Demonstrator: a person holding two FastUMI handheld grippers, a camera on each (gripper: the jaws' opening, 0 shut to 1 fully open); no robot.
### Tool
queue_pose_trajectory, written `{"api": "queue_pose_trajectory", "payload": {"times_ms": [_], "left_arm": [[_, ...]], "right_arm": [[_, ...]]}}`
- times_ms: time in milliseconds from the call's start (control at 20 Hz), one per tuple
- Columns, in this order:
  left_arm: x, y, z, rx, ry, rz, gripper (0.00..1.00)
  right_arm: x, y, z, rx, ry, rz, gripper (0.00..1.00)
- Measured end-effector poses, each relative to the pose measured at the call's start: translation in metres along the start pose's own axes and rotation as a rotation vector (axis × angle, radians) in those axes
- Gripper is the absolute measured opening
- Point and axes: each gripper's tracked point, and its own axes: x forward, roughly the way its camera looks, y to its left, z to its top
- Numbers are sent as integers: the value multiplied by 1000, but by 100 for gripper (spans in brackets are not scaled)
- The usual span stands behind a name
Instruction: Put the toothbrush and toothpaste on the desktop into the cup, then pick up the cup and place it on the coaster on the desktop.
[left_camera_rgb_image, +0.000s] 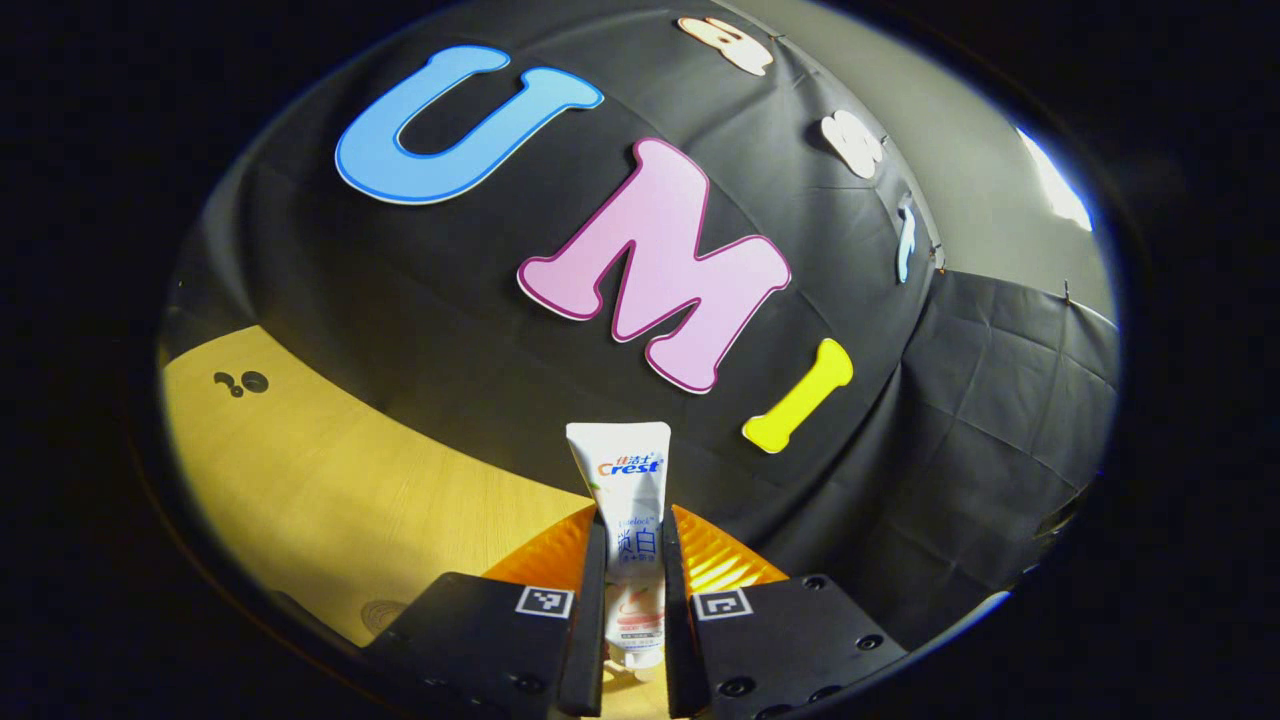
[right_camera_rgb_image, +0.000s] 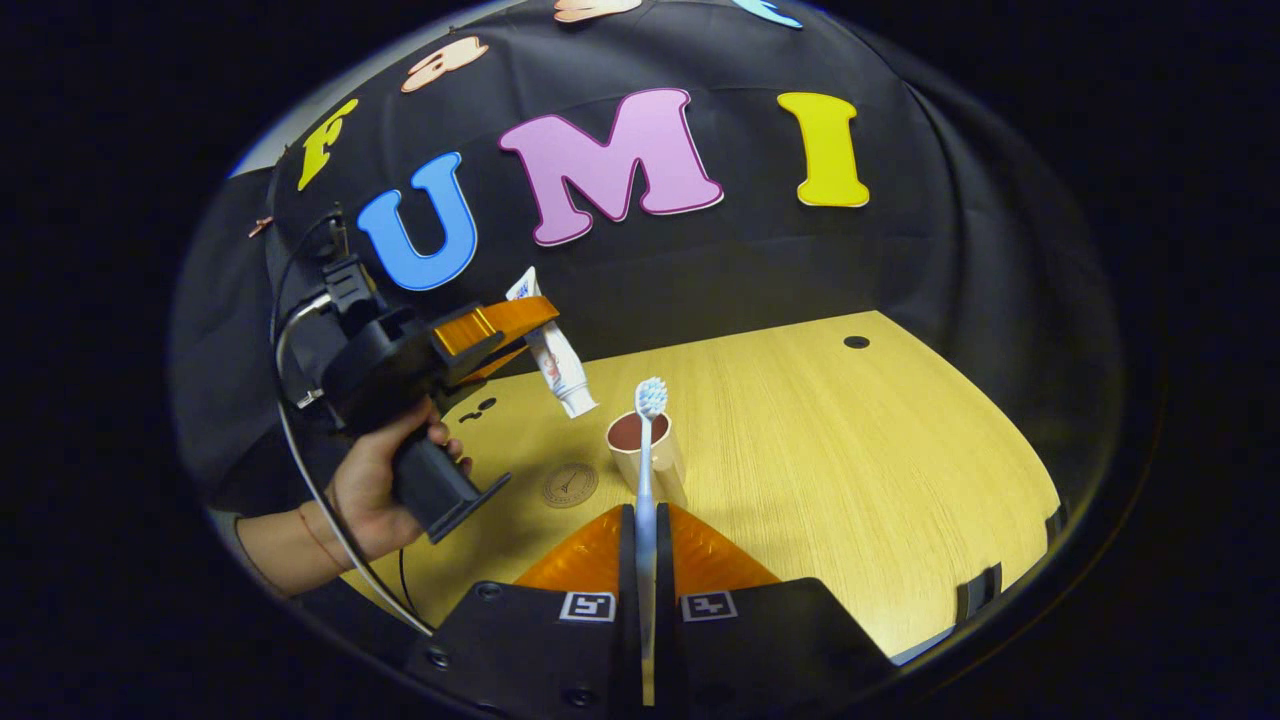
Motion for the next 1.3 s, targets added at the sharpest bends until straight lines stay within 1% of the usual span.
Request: {"api": "queue_pose_trajectory", "payload": {"times_ms": [100,200,400,500,550,600,750,950,1000,1050,1100,1150,1200,1250,1300], "left_arm": [[15,10,-15,14,8,25,29],[26,21,-30,57,18,53,29],[35,33,-58,115,41,71,29],[39,39,-73,108,58,83,29],[39,42,-79,105,66,91,34],[40,45,-87,101,80,101,29],[38,48,-104,80,115,109,30],[31,45,-127,44,182,100,35],[32,44,-126,36,173,103,36],[32,43,-124,25,166,101,45],[30,41,-123,11,166,101,38],[30,41,-123,-5,171,106,45],[30,42,-125,-20,180,111,58],[28,42,-124,-30,183,115,56],[27,41,-123,-37,187,117,58]], "right_arm": [[-3,-7,-2,10,1,-14,9],[-6,-15,-3,15,2,-30,9],[-10,-27,1,1,-5,-55,9],[-11,-32,0,-3,-1,-65,9],[-12,-35,0,-3,-1,-70,9],[-13,-37,-2,-3,3,-73,9],[-13,-39,-5,-3,17,-69,9],[-11,-41,-1,-14,22,-60,9],[-10,-42,1,-15,21,-59,9],[-9,-42,3,-15,22,-56,9],[-8,-42,5,-16,21,-53,9],[-8,-42,7,-15,20,-49,9],[-6,-41,10,-15,18,-44,9],[-5,-40,13,-12,15,-37,9],[-4,-38,16,-10,12,-30,9]]}}
